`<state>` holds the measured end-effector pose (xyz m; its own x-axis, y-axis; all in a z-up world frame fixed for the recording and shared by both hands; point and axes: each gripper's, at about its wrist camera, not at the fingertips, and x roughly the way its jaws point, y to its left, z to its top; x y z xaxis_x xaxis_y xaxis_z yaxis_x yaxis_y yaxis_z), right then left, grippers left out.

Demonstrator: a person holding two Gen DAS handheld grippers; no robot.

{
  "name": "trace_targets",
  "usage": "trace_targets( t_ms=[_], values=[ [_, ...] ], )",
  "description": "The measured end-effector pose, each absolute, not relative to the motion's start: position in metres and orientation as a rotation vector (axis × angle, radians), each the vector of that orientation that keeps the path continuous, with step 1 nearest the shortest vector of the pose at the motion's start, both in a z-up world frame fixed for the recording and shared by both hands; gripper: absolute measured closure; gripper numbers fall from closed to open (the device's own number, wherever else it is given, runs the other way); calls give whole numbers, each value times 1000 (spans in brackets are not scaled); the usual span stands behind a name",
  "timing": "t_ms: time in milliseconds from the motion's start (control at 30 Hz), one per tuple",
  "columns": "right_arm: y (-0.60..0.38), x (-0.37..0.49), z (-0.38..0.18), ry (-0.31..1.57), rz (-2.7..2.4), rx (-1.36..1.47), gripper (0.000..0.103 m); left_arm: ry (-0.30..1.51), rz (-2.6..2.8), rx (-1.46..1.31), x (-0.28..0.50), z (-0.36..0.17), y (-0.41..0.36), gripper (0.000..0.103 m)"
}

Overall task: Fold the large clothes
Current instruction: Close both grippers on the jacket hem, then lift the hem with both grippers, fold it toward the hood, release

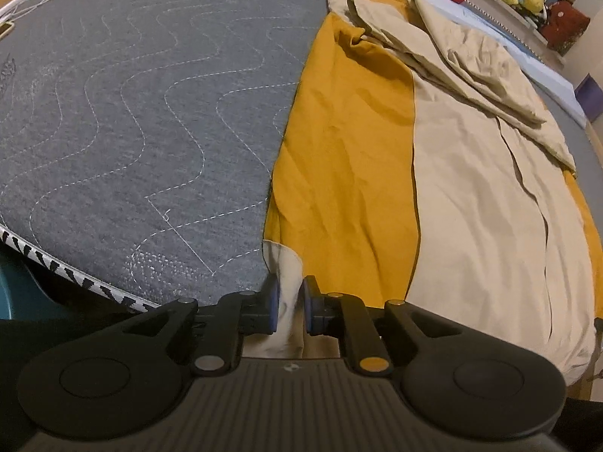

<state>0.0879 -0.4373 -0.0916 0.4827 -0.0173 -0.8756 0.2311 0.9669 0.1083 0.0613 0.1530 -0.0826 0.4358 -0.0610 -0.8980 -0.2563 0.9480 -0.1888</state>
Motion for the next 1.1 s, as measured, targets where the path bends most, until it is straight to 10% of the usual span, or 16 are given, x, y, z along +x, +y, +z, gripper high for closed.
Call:
trace_targets(
  t_ms=[1100],
  values=[
    [-462, -17, 95, 574, 120, 384, 98, 731, -200, -281, 3, 110, 159, 101]
  ],
)
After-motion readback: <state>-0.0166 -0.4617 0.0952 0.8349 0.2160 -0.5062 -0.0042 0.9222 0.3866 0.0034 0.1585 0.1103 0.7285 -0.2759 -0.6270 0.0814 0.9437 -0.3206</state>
